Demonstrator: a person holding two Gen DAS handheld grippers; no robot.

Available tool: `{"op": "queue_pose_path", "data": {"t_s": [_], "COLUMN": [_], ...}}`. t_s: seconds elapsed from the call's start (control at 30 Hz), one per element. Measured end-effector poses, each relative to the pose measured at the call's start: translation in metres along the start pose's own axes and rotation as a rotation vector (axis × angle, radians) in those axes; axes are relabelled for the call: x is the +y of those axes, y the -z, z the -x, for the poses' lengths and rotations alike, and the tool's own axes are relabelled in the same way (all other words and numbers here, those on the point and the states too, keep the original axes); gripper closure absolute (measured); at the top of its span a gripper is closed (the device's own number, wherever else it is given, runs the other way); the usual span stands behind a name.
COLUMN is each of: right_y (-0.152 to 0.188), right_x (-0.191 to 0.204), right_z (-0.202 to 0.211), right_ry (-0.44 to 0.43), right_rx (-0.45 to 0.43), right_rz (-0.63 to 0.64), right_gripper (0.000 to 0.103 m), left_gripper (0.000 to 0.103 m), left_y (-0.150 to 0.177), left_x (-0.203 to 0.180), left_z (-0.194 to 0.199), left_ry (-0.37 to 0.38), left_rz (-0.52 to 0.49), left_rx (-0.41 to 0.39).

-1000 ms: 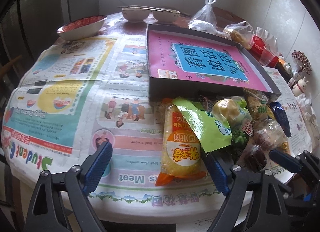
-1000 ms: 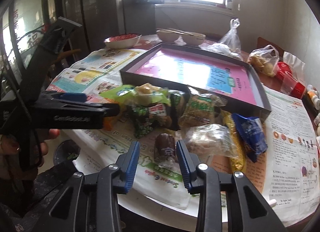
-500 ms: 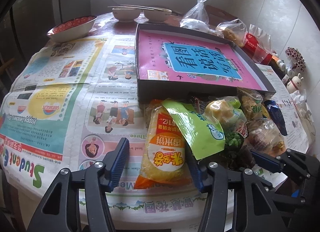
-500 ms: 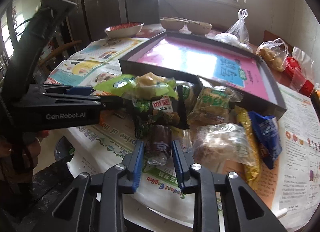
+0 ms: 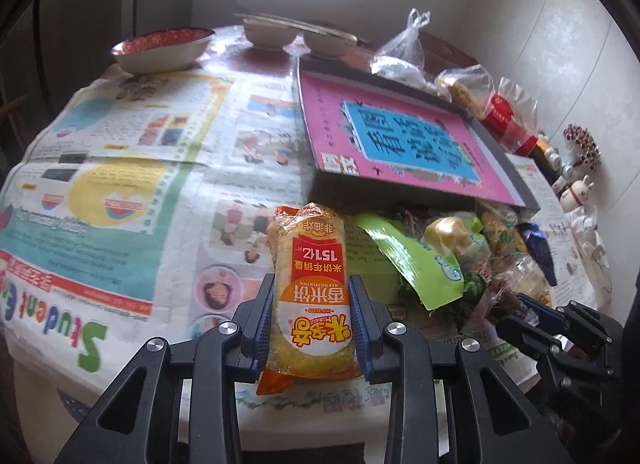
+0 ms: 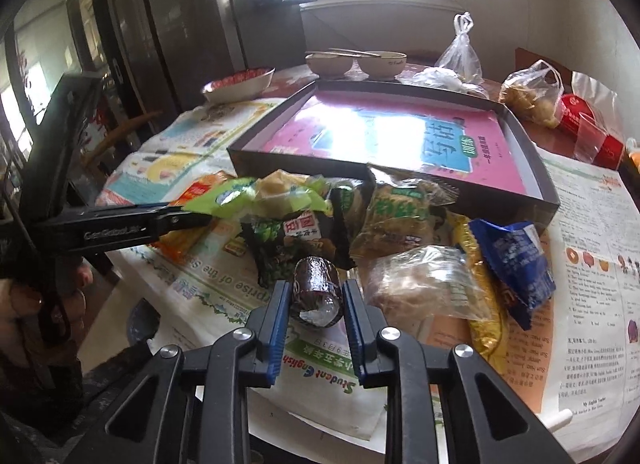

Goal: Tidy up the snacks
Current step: 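Lift and carry both held snacks over the pink book in the tray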

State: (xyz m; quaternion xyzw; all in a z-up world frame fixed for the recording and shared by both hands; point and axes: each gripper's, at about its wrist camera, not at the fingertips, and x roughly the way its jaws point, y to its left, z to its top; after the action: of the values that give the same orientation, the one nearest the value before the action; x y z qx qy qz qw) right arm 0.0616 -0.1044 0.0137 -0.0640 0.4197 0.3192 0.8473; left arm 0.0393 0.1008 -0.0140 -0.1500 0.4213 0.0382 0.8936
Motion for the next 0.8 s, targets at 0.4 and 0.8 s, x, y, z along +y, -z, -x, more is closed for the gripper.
{"op": "queue_pose_path", "data": {"t_s": [0.4, 0.8], "right_y": [-0.015, -0.045], "right_x": [-0.015, -0.047], "right_z": [0.021, 0.032], "right_ry": [-0.003, 0.034], "right_rx": [-0.067, -0.142], "right_rz": [-0.047, -0.102], "right_gripper": [0.076, 0.076], "left_gripper": [0.068, 0.068], "left_y": [-0.018, -0.047], "left_x": [0.001, -0.024], "left_z": [0.027, 0.023], "left_ry": [0.009, 0.029], "left_rz": [0.009, -0.022], "left_rx": [-0.073, -0.109]}}
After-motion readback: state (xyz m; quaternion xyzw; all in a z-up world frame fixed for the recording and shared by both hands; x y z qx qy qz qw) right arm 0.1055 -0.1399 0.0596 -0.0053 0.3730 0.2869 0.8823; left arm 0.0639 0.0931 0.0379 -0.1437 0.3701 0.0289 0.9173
